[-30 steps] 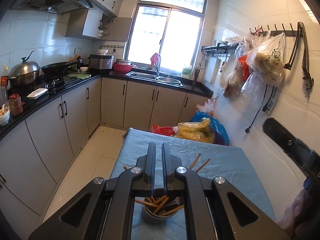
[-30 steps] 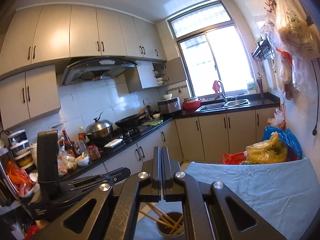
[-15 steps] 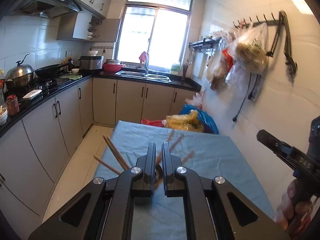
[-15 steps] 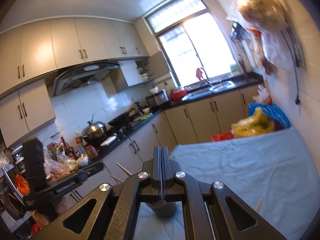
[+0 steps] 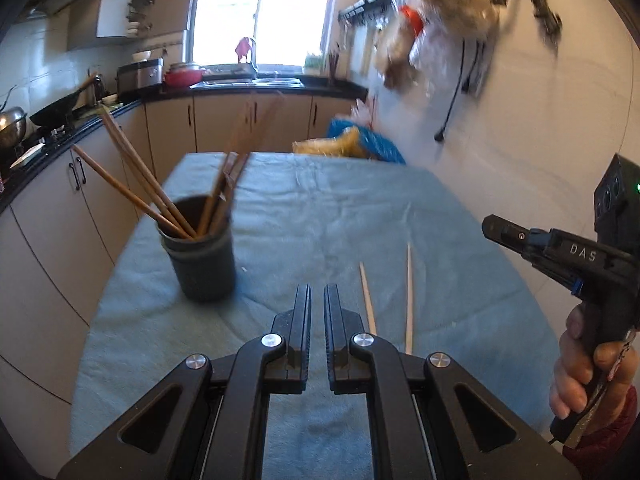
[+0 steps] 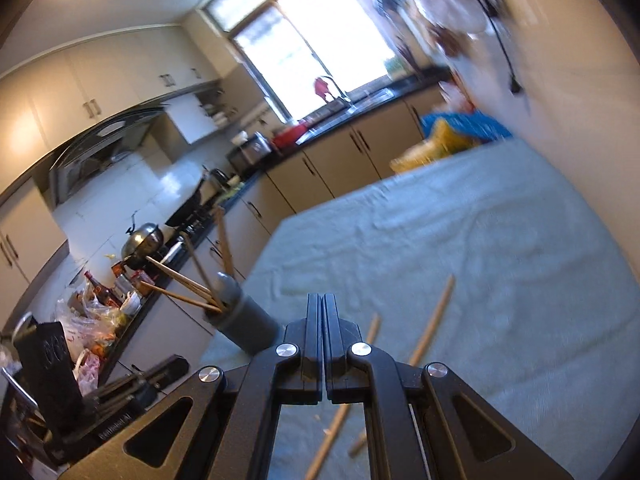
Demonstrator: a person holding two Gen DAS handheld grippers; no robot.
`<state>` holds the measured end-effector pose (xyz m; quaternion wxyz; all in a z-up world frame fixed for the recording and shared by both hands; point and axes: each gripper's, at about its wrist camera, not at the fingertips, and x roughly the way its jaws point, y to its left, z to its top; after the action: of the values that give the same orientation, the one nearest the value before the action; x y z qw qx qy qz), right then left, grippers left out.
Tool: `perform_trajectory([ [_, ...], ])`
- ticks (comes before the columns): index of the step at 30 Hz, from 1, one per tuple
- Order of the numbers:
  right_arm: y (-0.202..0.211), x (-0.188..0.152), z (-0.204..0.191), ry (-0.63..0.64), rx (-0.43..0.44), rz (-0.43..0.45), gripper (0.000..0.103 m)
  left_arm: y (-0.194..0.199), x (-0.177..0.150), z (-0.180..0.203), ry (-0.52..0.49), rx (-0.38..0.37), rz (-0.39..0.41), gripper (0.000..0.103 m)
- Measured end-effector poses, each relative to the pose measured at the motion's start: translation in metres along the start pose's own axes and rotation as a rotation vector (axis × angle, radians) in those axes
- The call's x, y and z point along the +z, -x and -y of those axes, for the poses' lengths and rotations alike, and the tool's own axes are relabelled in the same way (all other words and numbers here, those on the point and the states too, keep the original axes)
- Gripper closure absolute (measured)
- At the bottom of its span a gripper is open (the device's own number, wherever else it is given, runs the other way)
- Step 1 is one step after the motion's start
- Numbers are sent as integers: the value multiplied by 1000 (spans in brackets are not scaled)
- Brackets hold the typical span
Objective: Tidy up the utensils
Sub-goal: 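Move both tools back toward the last two chopsticks on the cloth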
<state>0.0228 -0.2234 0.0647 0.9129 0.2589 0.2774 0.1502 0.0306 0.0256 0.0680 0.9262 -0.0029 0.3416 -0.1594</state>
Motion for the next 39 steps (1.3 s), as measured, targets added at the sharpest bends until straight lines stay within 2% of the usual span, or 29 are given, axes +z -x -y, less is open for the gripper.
perform_trajectory([
  [2,0,-6,10,-19,-12,-15,101,-5,-5,10,-32,29,-1,97],
  [8,-1,-13,23,-44,-26,-39,101,-15,-10,22,-68,45,-19,97],
  [28,-23,-16,49,-132,-80,-111,101,-47,-17,15,-62,59,-115,97],
  [30,-25,-16,53,-142,-91,-120,101,-49,-18,14,-59,54,-126,94],
  [32,-26,-17,58,-153,-103,-129,101,-52,-19,13,-60,50,-136,83],
  [37,-40,-12,71,-184,-149,-186,100,-55,-23,15,-70,43,-150,82],
  [39,-51,-5,77,-201,-166,-215,93,-56,-24,14,-69,38,-153,82],
])
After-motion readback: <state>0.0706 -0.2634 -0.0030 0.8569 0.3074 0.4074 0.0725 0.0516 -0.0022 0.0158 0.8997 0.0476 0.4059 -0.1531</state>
